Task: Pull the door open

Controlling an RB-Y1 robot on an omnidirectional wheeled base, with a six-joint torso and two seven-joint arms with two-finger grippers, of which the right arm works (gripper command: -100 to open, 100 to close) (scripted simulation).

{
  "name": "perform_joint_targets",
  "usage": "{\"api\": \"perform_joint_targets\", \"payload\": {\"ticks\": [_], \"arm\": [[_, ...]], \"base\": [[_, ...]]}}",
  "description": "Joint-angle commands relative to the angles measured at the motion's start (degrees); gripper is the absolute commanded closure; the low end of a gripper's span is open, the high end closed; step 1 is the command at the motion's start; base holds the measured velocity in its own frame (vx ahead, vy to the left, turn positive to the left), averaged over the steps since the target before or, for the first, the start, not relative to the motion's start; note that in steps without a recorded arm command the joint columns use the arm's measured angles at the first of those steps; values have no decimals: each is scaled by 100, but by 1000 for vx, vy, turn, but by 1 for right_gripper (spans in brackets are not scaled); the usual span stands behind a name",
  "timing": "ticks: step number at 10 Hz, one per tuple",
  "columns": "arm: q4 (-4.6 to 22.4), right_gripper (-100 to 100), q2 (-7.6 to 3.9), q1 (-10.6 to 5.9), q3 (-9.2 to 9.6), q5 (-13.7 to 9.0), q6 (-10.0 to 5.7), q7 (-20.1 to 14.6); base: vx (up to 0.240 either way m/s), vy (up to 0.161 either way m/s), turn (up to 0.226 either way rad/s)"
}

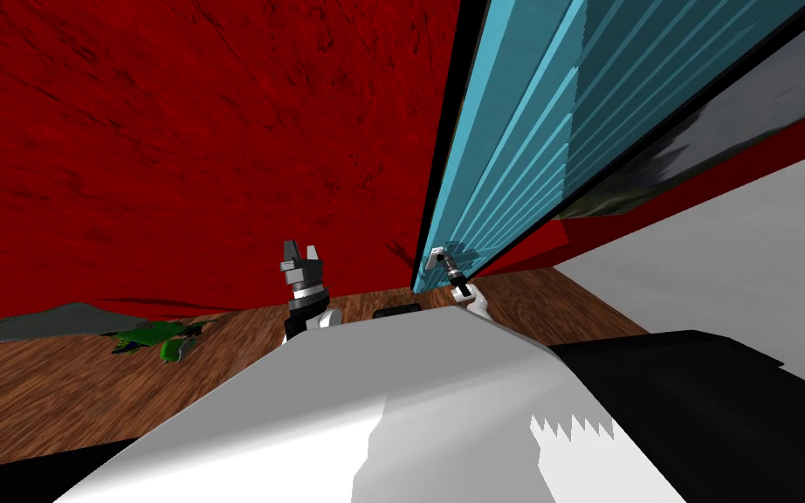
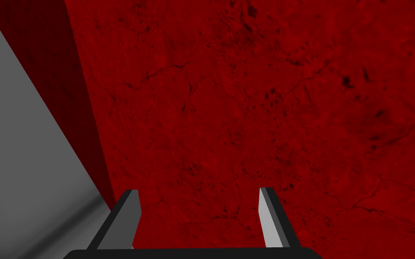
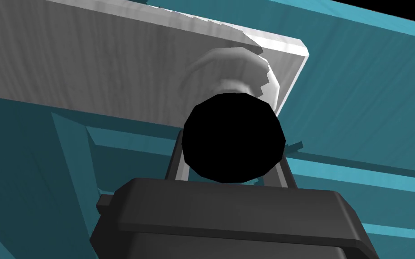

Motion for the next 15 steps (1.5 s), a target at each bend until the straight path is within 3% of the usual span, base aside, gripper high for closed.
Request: {"api": "perform_joint_targets", "payload": {"ticks": [1, 15], "arm": [[28, 100, 49, -62, 98, -54, -10, -213], [287, 100, -11, -462, 478, -937, 280, -2127]], "base": [[-64, -38, 51], [-55, -29, 40]]}}
